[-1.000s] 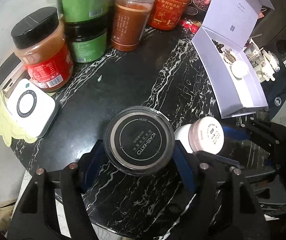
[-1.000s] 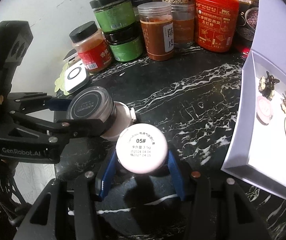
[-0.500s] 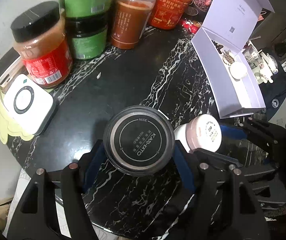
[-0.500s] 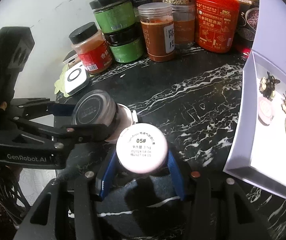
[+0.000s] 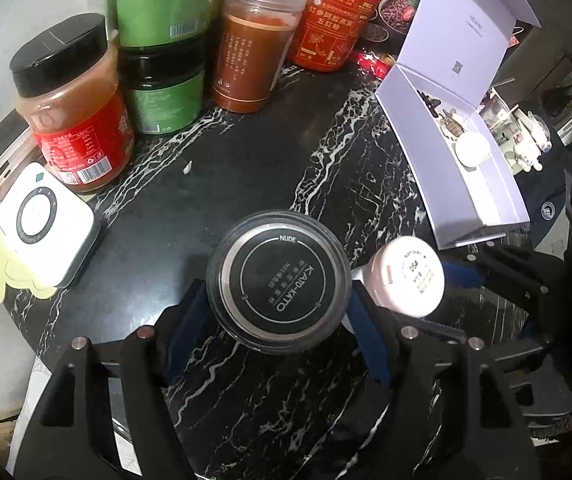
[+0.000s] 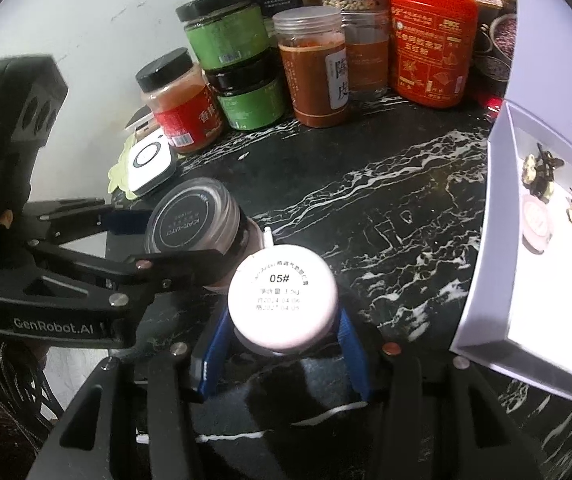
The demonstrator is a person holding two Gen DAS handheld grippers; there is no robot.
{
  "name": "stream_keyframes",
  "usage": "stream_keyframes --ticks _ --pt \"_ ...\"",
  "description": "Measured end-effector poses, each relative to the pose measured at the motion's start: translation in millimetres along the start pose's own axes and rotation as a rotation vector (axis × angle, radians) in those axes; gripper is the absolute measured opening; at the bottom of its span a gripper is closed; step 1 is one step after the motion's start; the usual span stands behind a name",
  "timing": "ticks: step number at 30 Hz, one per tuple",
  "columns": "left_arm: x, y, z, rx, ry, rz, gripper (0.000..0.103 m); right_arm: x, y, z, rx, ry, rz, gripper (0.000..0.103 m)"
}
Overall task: Organize objects
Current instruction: 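Lift the dark-lidded jar with the left tool while the right tool lifts the white-and-pink jar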
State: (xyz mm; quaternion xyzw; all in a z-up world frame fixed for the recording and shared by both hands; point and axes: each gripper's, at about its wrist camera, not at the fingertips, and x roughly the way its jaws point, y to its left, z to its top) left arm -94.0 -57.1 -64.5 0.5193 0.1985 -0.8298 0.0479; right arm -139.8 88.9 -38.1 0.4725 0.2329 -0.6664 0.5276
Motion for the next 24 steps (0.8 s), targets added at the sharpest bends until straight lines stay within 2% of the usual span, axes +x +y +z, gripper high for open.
stream_keyframes --ticks 5,13,24 --pt "-6 -1 -3 0.0 0.025 -0.029 0.068 -9 -1 -3 0.009 -0.014 -0.004 0.052" --pt "-24 -8 -4 0.036 0.021 -0.002 0.068 -29 3 -14 0.024 -0.031 -0.016 0.052" --pt "-45 -31 -15 0.111 0.028 -0.003 0.068 -66 7 -37 0.06 -0.067 -0.056 0.052"
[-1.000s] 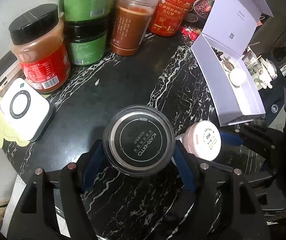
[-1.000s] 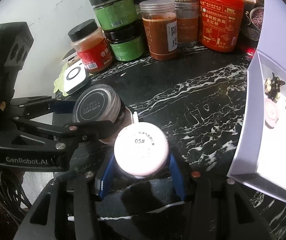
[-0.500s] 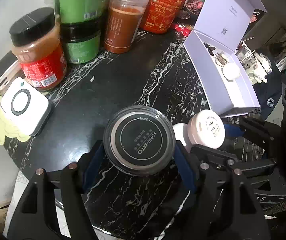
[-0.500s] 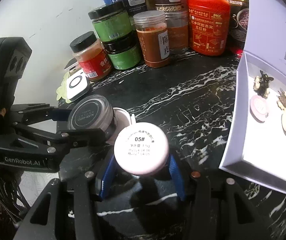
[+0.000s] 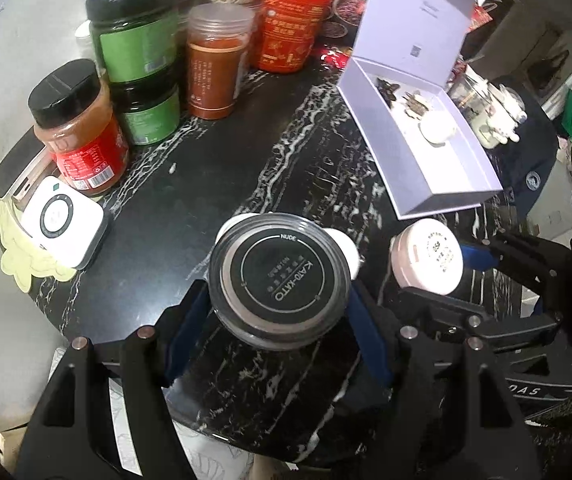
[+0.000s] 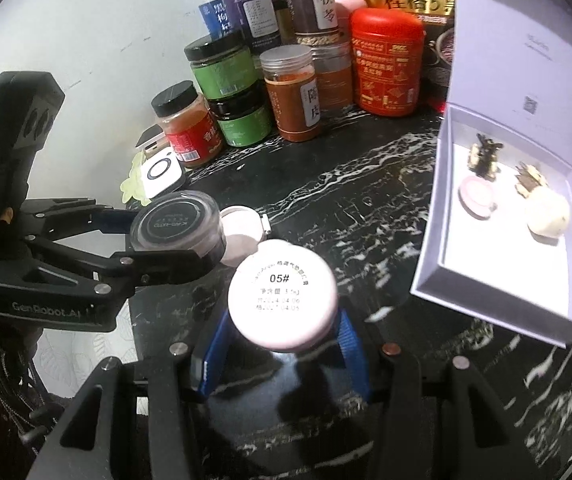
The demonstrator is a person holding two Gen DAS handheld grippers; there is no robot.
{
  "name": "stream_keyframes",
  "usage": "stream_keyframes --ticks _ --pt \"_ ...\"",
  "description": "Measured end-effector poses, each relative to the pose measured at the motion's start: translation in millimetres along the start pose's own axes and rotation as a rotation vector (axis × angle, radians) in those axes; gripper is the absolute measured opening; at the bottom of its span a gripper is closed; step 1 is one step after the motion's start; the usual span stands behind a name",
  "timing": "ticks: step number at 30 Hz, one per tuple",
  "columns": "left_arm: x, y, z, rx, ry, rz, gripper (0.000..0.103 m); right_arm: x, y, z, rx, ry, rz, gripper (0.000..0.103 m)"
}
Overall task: Organize objects
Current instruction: 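Lift the dark-lidded jar with the left tool while the right tool lifts the white-and-pink jar, then carry both held jars toward the open lavender box with both tools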
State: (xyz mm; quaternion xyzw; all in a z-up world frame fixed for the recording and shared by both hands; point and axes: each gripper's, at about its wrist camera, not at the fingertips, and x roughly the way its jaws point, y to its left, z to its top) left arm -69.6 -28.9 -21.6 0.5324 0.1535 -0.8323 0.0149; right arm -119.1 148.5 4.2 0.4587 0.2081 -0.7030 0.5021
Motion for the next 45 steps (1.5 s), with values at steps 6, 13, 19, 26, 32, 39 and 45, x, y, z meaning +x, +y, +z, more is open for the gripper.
stream_keyframes --ticks 6,13,19,26,32,39,45 --pt "-9 -19 -6 0.064 0.008 0.013 0.066 -23 0 -16 0.031 -0.027 -0.034 0.052" --pt "-8 -41 -14 0.119 0.025 -0.019 0.038 -41 -5 -38 0.078 -0.041 -0.073 0.052" --pt "20 -40 -27 0.132 0.006 -0.048 0.038 -38 -13 -62 0.12 -0.031 -0.074 0.052" --pt "33 -34 -58 0.076 0.017 -0.072 0.04 -27 -12 -81 0.122 0.017 -0.052 0.052" --pt "22 -39 -64 0.081 -0.003 -0.006 0.06 -21 -11 -84 0.116 0.018 -0.037 0.052" --pt "8 -29 -72 0.055 -0.02 0.054 0.067 -11 -6 -89 0.112 0.031 -0.02 0.052" --pt "9 -19 -86 0.042 -0.01 0.083 0.068 -7 3 -98 0.099 0.046 -0.012 0.052"
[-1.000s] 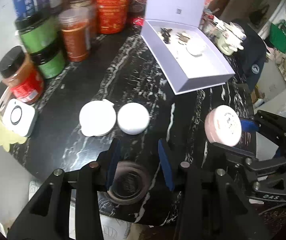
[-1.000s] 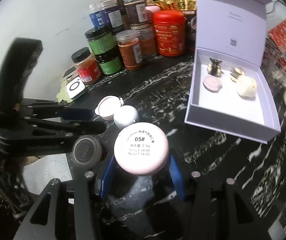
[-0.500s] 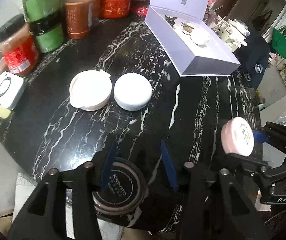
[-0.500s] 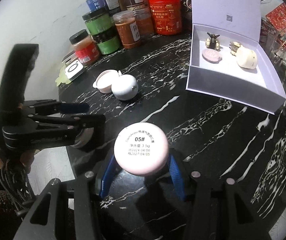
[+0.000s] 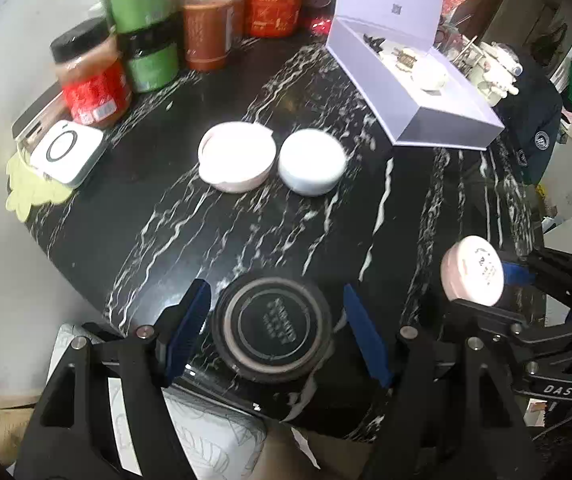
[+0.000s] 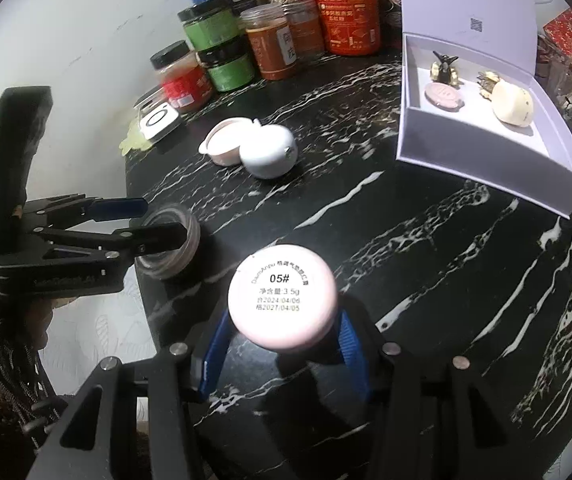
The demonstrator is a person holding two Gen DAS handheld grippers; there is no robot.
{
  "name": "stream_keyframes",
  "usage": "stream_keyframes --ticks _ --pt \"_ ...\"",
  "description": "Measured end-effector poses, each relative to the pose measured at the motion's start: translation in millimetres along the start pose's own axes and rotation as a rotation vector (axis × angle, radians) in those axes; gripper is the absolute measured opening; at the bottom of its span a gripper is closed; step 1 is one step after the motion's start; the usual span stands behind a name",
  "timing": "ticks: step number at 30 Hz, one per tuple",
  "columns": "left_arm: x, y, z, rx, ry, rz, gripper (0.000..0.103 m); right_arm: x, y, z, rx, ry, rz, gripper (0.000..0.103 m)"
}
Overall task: Organize objects
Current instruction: 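Carry both held jars toward the open lavender box with both tools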
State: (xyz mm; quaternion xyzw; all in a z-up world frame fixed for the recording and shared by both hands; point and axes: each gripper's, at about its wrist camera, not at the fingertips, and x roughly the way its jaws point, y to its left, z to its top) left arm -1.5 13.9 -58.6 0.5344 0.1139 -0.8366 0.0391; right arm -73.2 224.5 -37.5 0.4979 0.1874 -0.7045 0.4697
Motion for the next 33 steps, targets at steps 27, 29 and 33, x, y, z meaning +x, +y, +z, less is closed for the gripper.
stream_keyframes --ticks 27,29,33 --pt "29 -16 -37 0.222 -0.096 0.031 0.073 12 6 -15 0.019 0.058 -0.03 0.052" --pt "28 -15 -38 0.225 -0.106 0.022 0.068 12 6 -15 0.019 0.059 -0.029 0.052" --pt "28 -16 -34 0.237 -0.08 0.015 0.067 11 8 -15 0.014 0.054 -0.031 0.052"
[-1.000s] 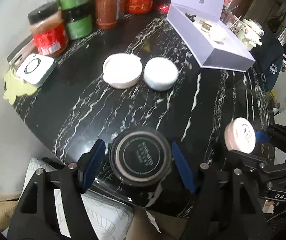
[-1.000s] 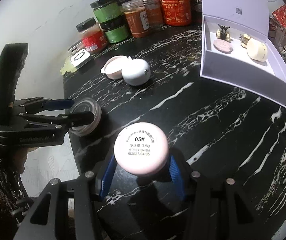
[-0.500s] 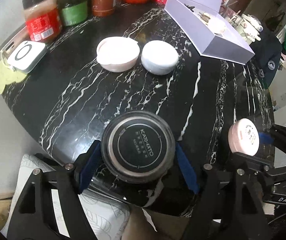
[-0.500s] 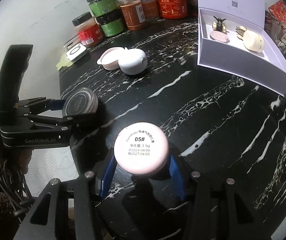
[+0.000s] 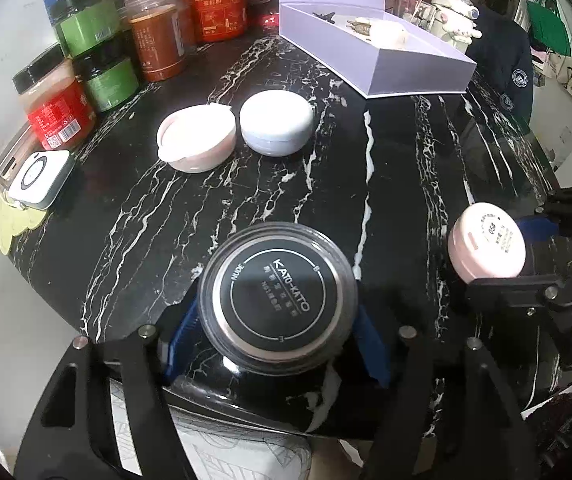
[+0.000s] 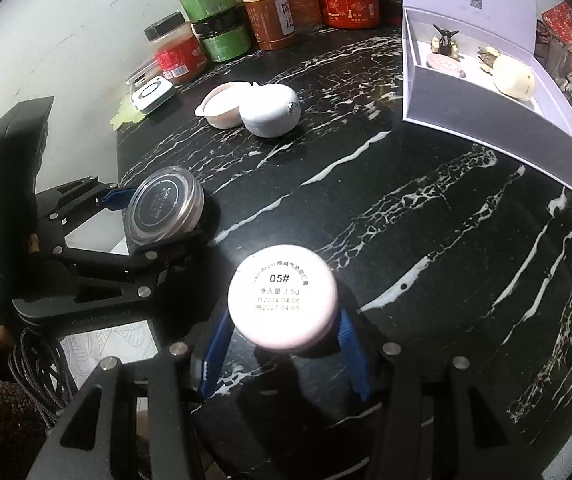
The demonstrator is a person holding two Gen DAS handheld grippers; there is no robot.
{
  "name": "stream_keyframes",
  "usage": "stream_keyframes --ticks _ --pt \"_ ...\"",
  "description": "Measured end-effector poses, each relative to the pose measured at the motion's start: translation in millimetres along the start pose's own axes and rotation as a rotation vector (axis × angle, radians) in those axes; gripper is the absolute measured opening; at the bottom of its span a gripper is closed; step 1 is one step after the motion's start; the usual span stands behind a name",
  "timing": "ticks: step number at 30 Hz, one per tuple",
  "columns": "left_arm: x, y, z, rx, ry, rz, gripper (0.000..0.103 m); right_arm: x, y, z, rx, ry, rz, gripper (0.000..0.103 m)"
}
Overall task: Organize objects
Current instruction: 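Carry both held jars toward the open lavender box with both tools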
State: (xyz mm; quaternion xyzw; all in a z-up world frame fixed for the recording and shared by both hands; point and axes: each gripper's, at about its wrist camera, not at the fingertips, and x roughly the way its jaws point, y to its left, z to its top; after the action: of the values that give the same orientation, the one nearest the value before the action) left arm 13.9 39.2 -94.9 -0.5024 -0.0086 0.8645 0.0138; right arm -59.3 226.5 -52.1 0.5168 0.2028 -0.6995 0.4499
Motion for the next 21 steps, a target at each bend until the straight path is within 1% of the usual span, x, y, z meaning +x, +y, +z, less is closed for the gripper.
stream_keyframes --ticks 3,7,10,12,14,21 --pt "-2 1 0 0.002 0.022 -0.022 0.067 -4 2 1 -0.006 -0.009 -0.002 0.052" --pt "-6 4 -2 -0.041 0.044 -0.07 0.067 -10 3 2 -0.001 -0.02 -0.004 0.052" --pt "-13 3 1 -0.031 0.043 -0.076 0.066 -16 5 4 -0.003 -0.033 -0.01 0.052" --pt "-20 3 6 -0.041 0.044 -0.073 0.067 -22 5 6 0.001 -0.046 -0.013 0.052" --pt "-28 3 11 -0.043 0.03 -0.088 0.067 -27 4 8 0.006 -0.057 -0.019 0.052" --pt "-50 -3 31 0.017 0.005 -0.065 0.067 -48 2 15 0.024 -0.081 -0.046 0.052"
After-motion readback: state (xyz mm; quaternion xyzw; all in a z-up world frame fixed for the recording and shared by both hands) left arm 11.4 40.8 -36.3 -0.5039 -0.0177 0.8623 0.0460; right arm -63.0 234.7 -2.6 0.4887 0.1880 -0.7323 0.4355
